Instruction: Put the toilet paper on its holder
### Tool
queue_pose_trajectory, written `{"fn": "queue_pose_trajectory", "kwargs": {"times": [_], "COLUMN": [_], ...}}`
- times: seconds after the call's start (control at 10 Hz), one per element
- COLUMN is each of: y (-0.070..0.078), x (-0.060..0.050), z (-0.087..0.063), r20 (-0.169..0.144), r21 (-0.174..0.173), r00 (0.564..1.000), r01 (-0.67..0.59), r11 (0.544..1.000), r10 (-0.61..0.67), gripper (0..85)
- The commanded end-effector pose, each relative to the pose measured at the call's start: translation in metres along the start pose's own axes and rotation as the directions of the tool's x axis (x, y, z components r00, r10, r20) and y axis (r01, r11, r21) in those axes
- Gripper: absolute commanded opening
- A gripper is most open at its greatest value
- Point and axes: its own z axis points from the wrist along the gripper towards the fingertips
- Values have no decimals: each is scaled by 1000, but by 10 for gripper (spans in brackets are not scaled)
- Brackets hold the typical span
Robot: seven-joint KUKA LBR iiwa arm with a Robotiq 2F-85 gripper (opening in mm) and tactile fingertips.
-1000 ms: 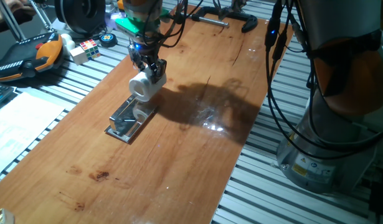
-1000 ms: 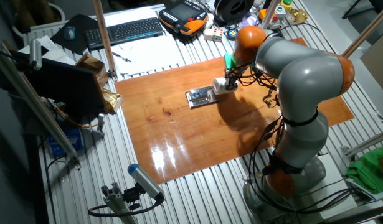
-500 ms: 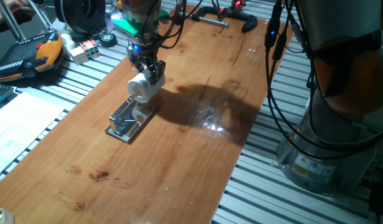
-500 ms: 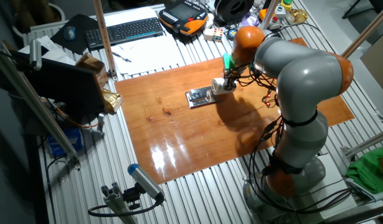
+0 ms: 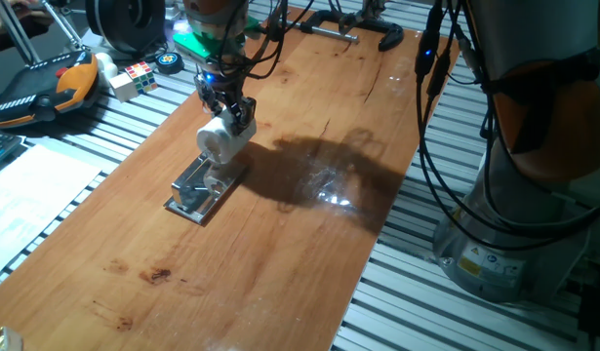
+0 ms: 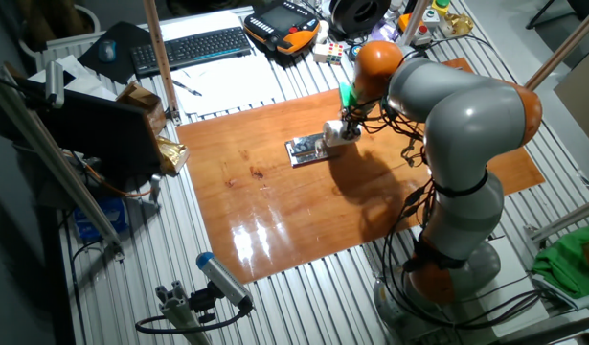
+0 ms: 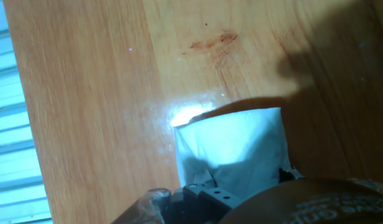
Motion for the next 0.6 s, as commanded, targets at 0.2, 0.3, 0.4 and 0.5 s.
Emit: {"fn": "queue_pose_trajectory", "kwargs": {"times": [0.2,0.3,0.4,0.5], "y": [-2,-4,-6,-7], "x": [10,14,18,22], "z": [-2,-1,0,0], "r20": [9,14,18,21], "r21": [1,-3,-7,-8], "r00": [1000,1000,1000,1000], "r01": [-12,-15,-17,-20], "r11": [1000,1000,1000,1000], "r10": [12,15,17,20], "gripper": [7,7,7,7]}}
